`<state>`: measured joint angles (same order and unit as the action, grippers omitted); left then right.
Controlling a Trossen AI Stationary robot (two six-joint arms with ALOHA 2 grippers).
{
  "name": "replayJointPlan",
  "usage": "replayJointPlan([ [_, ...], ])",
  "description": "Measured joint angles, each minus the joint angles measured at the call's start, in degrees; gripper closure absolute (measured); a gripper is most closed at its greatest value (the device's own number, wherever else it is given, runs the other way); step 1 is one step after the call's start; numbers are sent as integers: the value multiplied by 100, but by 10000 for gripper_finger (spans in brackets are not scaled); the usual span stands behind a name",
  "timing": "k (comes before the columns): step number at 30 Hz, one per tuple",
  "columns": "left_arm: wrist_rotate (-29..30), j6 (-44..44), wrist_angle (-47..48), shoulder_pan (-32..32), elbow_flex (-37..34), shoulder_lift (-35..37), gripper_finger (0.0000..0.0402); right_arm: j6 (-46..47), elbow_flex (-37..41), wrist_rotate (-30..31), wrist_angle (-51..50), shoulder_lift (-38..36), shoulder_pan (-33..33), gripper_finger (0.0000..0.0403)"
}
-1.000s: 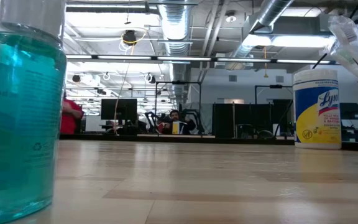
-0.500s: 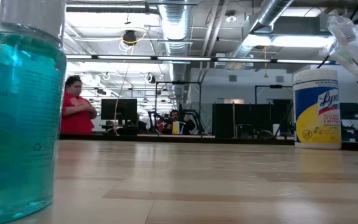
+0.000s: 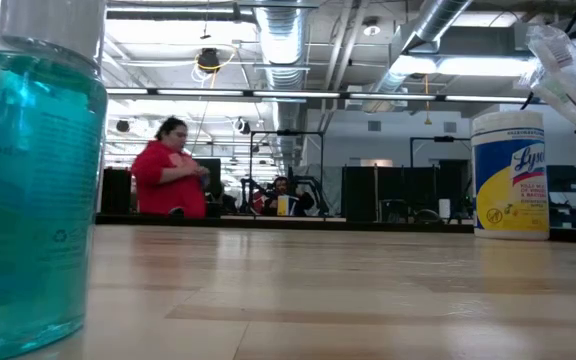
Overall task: Pick & Place toothbrushing station
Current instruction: Put the blue mouthwash into the black wire organizer
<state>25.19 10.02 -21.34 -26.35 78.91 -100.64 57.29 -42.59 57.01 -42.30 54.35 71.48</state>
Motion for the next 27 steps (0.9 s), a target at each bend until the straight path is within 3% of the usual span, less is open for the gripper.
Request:
replayJointPlan([
  [5, -53, 1, 185, -66, 0, 0, 335, -619, 0, 8, 396, -279, -3, 232],
  [15, -1011, -502, 968, -155, 0, -2, 335, -1991, 0, 164, 1363, -660, -184, 232],
  [23, -1056, -1191, 1851, -465, 0, -2, 335, -2482, 0, 141, 1665, -671, -317, 232],
  [27, -924, -1398, 1785, -757, -185, 0, 335, -2478, 0, 136, 1667, -671, -317, 232],
])
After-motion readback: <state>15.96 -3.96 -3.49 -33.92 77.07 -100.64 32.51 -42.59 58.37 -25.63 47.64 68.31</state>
